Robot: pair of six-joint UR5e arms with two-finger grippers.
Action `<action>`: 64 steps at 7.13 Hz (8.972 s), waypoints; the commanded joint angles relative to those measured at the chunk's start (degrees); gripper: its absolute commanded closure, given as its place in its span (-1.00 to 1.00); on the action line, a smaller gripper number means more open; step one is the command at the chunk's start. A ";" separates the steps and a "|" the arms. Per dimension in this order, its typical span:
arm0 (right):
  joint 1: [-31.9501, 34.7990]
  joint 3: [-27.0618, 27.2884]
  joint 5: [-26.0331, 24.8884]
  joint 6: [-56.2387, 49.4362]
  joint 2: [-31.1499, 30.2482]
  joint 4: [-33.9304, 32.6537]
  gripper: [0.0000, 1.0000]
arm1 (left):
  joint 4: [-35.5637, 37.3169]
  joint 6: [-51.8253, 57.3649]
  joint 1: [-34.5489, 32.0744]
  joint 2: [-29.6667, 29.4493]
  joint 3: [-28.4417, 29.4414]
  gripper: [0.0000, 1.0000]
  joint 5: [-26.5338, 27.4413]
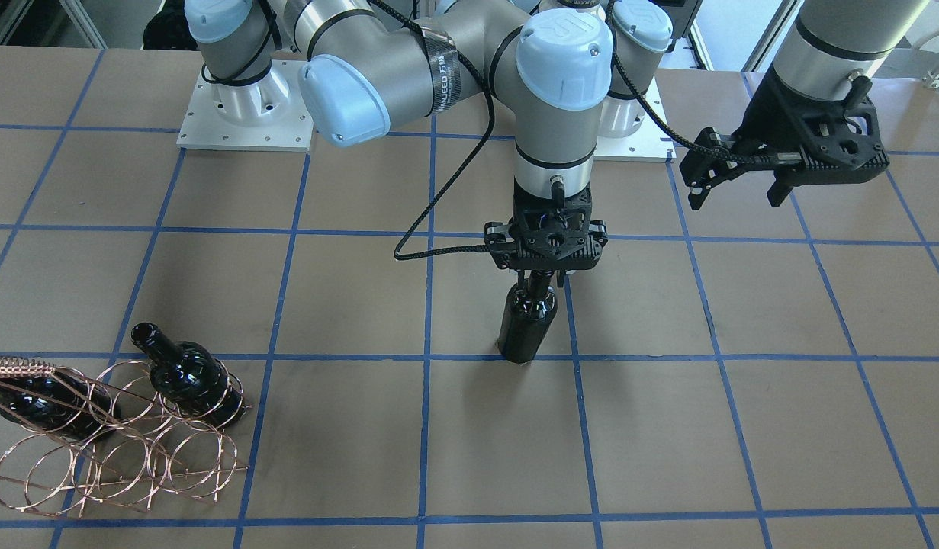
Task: Place wine into wine basket
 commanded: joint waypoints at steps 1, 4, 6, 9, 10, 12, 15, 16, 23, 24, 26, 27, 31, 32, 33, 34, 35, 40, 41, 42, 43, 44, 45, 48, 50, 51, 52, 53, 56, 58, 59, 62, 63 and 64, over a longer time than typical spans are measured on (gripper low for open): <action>-0.07 0.09 0.10 0.04 -0.05 -0.01 0.58 | 0.02 -0.18 0.00 0.00 0.00 -1.00 0.00; -0.24 0.00 0.36 -0.22 -0.31 0.16 1.00 | -0.07 -0.09 0.00 -0.18 -0.09 -1.00 -0.09; -2.51 0.09 -0.42 -4.40 -4.25 5.04 1.00 | -0.07 -0.09 0.00 -0.18 -0.09 -1.00 0.00; -13.83 0.79 -0.78 -20.48 -14.62 18.25 1.00 | -0.07 -0.44 -0.17 -0.09 -0.35 -1.00 0.00; -17.78 0.88 -2.09 -27.57 -16.73 20.09 1.00 | -0.07 -0.53 -0.18 -0.09 -0.44 -1.00 0.00; -27.44 0.97 -4.21 -40.68 -21.13 23.79 1.00 | -0.07 -0.53 -0.09 0.00 -0.53 -1.00 0.00; -35.47 0.97 -3.60 -52.76 -25.09 26.60 1.00 | -0.07 -0.62 -0.09 0.00 -0.53 -1.00 0.00; -36.71 0.97 -3.68 -55.82 -26.06 28.36 1.00 | -0.07 -0.53 -0.09 0.00 -0.53 -1.00 0.00; -47.00 0.97 2.91 -71.41 -18.79 18.90 1.00 | -0.07 -0.62 -0.09 0.00 -0.61 -1.00 0.00; -47.00 0.97 2.30 -71.50 -17.38 16.36 1.00 | -0.07 -0.62 -0.09 0.00 -0.61 -1.00 0.00; -47.00 1.05 2.21 -71.50 -14.48 14.32 1.00 | -0.16 -0.62 -0.09 0.00 -0.70 -1.00 0.00; -47.00 1.23 2.12 -71.50 -13.94 14.14 1.00 | -0.07 -0.62 -0.09 0.00 -0.88 -1.00 0.00; -47.00 2.55 2.21 -71.67 -13.06 13.87 1.00 | -0.07 -0.62 -0.09 0.00 -0.88 -1.00 0.00; -47.00 2.72 2.21 -72.46 -12.19 12.83 1.00 | -0.07 -0.71 -0.09 0.00 -0.97 -1.00 0.00; -47.00 2.81 2.21 -72.46 -11.66 12.30 1.00 | -0.07 -0.62 -0.09 0.00 -0.97 -1.00 0.00; -47.00 2.81 2.29 -72.46 -11.22 11.51 1.00 | -0.07 -0.71 -0.09 0.00 -0.97 -1.00 0.00; -47.00 2.90 2.38 -72.46 -10.34 10.98 1.00 | -0.07 -0.71 0.00 0.00 -0.97 -1.00 0.00; -47.00 5.18 2.91 -72.11 -9.28 9.13 1.00 | -0.16 -0.71 0.00 0.00 -1.05 -1.00 0.00; -47.00 5.45 2.91 -72.20 -9.19 9.13 1.00 | -0.16 -0.71 0.00 0.00 -1.05 -1.00 0.00; -47.00 6.67 2.91 -72.29 -9.11 8.69 1.00 | -0.16 -0.71 0.00 0.00 -1.05 -1.00 0.00; -47.00 7.72 2.91 -72.29 -9.11 6.86 1.00 | -0.16 -0.71 0.00 0.00 -1.05 -1.00 0.00; -47.00 7.99 2.91 -72.38 -9.11 6.67 1.00 | -0.16 -0.71 0.00 0.00 -1.05 -1.00 0.00; -47.00 8.00 2.91 -71.94 -9.11 6.75 1.00 | -0.16 -0.71 0.00 0.00 -1.05 -1.00 0.00; -47.00 8.00 1.95 -71.15 -9.98 7.36 -0.99 | 0.28 -2.53 -0.78 0.52 -1.23 -1.00 0.00; -46.92 8.00 2.03 -65.65 -17.06 13.91 -1.00 | 0.11 -5.01 -2.36 0.88 -1.23 -1.00 -0.61; -46.92 8.00 2.03 -63.17 -20.93 18.48 -1.00 | 0.46 -7.02 -5.85 1.14 -1.14 -1.00 -0.53; -46.74 8.00 1.77 -56.10 -24.02 21.92 -1.00 | 0.81 -10.52 -10.24 1.32 -0.79 -1.00 -0.09; -46.04 8.26 1.85 -43.41 -26.57 23.26 -1.00 | 0.98 -10.90 -12.54 1.49 -0.70 -1.00 0.00; -36.67 13.16 0.89 -27.24 -30.81 22.67 -1.00 | 0.46 -10.29 -13.36 2.37 -0.88 -1.00 -0.88; -35.14 13.27 0.89 -26.76 -30.99 23.71 -1.00 | 0.81 -5.66 -13.45 2.28 -1.23 -1.00 -1.06; -35.14 13.36 0.80 -27.02 -31.08 24.32 -1.00 | 0.81 -5.63 -13.45 2.28 -1.23 -1.00 -1.06; -35.14 13.36 0.80 -27.20 -30.72 24.24 -1.00 | 1.25 -5.36 -12.84 2.37 -0.71 -1.00 -2.10; -35.14 13.36 0.80 -27.55 -30.64 24.42 -1.00 | 1.34 -5.80 -12.92 2.46 -0.70 -1.00 -2.37; -35.14 13.36 0.89 -27.55 -30.55 24.42 -1.00 | 1.34 -6.33 -12.75 2.55 -0.62 -1.00 -2.37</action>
